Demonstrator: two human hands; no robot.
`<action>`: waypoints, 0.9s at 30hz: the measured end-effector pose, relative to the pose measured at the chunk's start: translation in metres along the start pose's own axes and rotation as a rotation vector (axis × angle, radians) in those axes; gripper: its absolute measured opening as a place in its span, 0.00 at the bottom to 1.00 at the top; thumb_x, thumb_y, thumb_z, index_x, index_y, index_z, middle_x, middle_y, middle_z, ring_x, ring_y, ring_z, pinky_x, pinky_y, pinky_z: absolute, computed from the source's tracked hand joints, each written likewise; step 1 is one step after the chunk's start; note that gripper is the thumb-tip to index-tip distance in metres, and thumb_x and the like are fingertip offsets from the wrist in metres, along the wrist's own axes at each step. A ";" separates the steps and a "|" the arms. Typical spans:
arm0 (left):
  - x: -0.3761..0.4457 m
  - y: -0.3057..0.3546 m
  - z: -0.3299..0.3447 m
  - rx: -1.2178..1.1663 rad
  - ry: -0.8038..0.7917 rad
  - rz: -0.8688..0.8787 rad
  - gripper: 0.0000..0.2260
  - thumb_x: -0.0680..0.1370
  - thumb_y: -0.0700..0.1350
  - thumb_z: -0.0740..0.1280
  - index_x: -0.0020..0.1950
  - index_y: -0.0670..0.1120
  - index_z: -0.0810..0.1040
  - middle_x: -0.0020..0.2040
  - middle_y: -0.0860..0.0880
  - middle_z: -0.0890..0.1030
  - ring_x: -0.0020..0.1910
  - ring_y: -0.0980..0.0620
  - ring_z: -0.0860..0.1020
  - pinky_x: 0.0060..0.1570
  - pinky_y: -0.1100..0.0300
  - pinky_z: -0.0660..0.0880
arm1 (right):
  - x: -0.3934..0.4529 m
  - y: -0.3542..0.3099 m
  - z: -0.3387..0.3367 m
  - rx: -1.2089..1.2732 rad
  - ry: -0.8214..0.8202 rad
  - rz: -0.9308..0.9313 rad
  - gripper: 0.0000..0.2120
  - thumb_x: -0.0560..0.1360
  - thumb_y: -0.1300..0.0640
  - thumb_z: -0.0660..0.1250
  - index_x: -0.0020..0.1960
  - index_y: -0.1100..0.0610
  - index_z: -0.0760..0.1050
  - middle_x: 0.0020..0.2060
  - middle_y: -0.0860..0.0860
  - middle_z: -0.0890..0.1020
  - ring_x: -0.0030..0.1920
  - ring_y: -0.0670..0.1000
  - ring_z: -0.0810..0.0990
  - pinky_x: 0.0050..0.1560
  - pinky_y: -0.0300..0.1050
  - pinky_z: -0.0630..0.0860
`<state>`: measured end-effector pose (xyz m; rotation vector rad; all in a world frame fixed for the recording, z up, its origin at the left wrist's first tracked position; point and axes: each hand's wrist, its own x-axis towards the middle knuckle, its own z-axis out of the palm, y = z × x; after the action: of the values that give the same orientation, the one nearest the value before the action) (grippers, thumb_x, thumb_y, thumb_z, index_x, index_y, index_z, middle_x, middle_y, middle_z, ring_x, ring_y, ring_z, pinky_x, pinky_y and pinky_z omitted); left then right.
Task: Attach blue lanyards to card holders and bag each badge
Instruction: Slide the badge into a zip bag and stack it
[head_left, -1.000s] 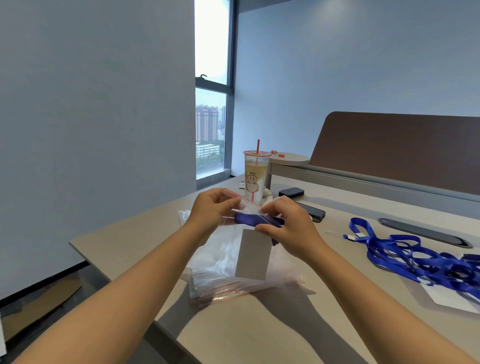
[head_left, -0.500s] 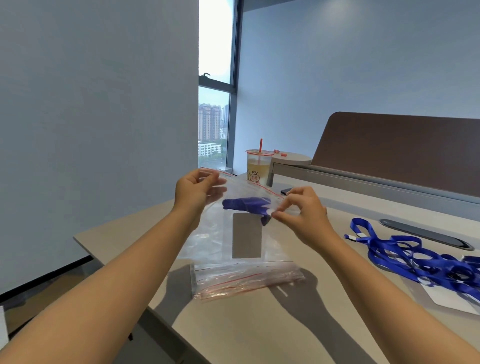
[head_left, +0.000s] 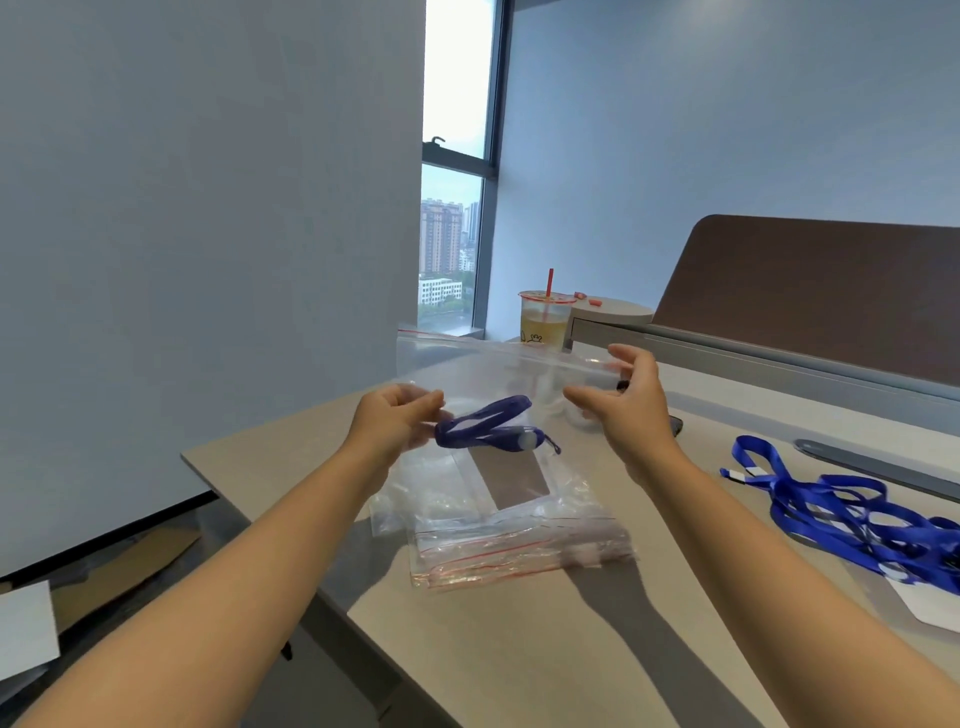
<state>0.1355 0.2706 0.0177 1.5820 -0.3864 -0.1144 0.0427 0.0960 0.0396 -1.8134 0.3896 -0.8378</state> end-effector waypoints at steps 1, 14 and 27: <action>0.001 0.001 0.001 -0.018 0.018 0.002 0.08 0.78 0.42 0.61 0.38 0.46 0.74 0.37 0.48 0.78 0.37 0.51 0.77 0.46 0.59 0.75 | 0.001 0.006 0.001 0.018 -0.021 0.067 0.31 0.69 0.60 0.70 0.67 0.58 0.60 0.60 0.54 0.69 0.59 0.54 0.72 0.60 0.51 0.73; 0.006 -0.021 -0.013 -0.075 -0.038 -0.076 0.02 0.76 0.40 0.65 0.43 0.46 0.74 0.42 0.48 0.79 0.41 0.51 0.79 0.44 0.61 0.74 | 0.005 0.027 0.012 -0.015 -0.164 0.112 0.06 0.76 0.61 0.60 0.42 0.59 0.74 0.33 0.51 0.78 0.36 0.48 0.75 0.55 0.51 0.72; -0.007 0.061 -0.006 -0.088 0.091 0.247 0.05 0.77 0.44 0.62 0.44 0.44 0.74 0.37 0.51 0.78 0.33 0.54 0.78 0.34 0.66 0.76 | 0.001 -0.043 -0.029 0.100 -0.099 -0.095 0.11 0.77 0.62 0.58 0.38 0.57 0.73 0.20 0.47 0.79 0.21 0.43 0.76 0.25 0.35 0.74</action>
<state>0.1204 0.2782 0.0771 1.4353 -0.4957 0.1283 0.0185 0.0926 0.0851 -1.7831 0.1966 -0.8148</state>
